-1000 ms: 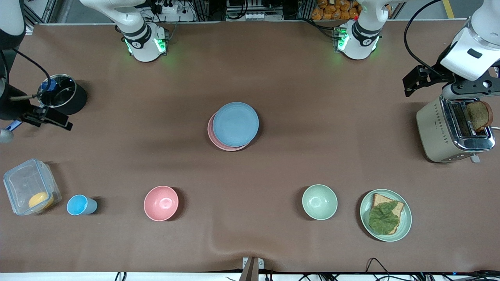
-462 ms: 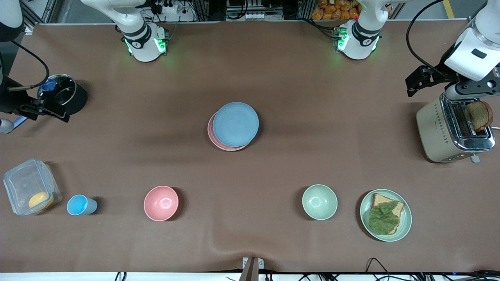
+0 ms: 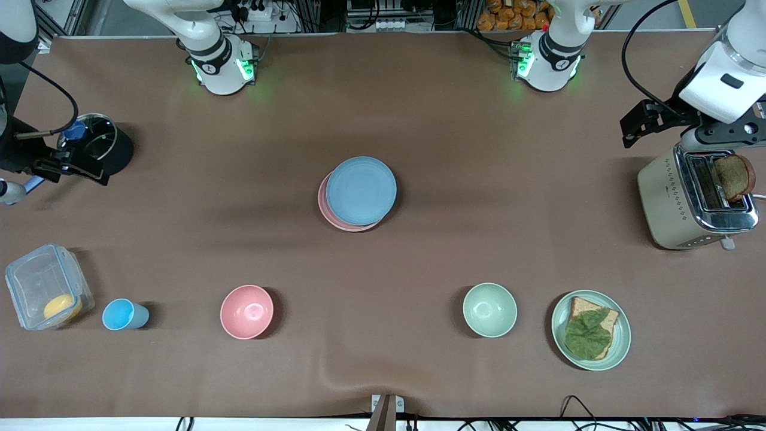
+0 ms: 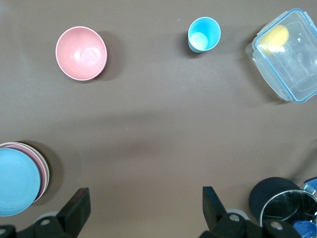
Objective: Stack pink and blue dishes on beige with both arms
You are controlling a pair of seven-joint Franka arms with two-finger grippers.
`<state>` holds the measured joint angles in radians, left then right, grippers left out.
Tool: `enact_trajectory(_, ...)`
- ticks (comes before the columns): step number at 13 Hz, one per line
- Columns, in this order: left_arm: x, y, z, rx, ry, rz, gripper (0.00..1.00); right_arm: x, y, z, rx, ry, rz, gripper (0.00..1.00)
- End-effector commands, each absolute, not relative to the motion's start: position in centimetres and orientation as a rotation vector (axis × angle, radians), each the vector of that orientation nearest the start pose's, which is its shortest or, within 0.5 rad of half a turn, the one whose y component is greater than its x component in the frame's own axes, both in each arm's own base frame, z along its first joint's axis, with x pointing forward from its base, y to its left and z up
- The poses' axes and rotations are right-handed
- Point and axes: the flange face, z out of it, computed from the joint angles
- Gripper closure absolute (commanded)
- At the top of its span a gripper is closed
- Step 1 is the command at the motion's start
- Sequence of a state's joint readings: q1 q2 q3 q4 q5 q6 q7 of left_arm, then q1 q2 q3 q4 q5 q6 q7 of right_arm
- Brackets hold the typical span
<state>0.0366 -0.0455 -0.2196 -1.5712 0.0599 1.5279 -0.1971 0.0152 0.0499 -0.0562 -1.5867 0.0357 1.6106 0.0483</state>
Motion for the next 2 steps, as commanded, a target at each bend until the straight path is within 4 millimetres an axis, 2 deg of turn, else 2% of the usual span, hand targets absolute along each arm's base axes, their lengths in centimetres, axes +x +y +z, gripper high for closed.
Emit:
enact_trajectory(1,52.28,-9.54,65.28,-3.087,0.005,-0.032,0.00,56.70,-2.40,59.79,-3.123,0.135,0.036,0.00)
enact_trajectory(2,52.28,-9.54,65.35,-3.088,0.005,-0.035,0.00,56.73,-2.31,59.81,-3.123,0.135,0.034,0.00)
